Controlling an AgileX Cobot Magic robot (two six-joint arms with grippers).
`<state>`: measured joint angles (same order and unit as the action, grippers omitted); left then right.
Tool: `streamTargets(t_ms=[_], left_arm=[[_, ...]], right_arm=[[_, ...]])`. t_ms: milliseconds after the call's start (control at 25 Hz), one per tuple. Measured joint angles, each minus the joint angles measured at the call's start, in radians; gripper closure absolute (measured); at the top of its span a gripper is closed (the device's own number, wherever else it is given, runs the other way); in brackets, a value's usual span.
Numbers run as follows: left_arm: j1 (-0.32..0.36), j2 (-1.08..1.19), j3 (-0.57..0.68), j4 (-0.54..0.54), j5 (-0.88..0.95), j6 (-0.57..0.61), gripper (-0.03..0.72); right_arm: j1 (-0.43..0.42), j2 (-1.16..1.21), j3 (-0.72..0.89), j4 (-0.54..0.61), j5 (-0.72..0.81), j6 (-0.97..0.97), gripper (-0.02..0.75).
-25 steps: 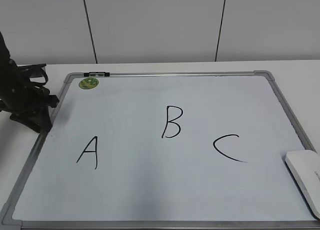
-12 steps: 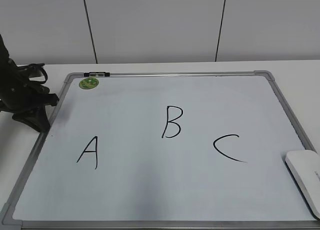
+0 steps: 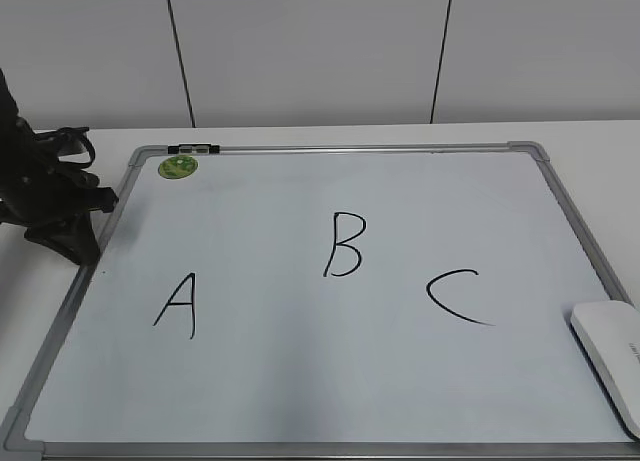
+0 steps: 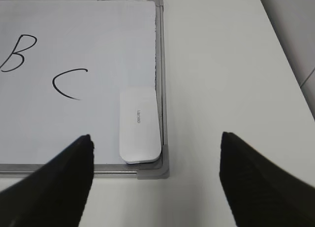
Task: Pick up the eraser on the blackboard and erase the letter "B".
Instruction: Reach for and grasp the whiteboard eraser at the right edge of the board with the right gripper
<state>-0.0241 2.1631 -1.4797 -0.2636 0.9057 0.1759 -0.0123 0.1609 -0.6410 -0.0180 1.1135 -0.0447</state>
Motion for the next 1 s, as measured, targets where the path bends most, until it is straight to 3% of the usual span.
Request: streamTargets(t_ms=[520, 720, 1000], left_arm=[[0.0, 0.0, -0.002, -0.002, 0.006, 0.0, 0.652], [0.0, 0.0, -0.002, -0.002, 0.006, 0.0, 0.652], [0.0, 0.0, -0.002, -0.004, 0.008, 0.0, 0.652]], right_arm=[[0.0, 0.425, -0.01, 0.061, -0.047, -0.059, 0.146], [0.0, 0.646, -0.01, 0.061, -0.07, -0.078, 0.078], [0.0, 0.928, -0.02, 0.09, -0.246, -0.121, 0.064]])
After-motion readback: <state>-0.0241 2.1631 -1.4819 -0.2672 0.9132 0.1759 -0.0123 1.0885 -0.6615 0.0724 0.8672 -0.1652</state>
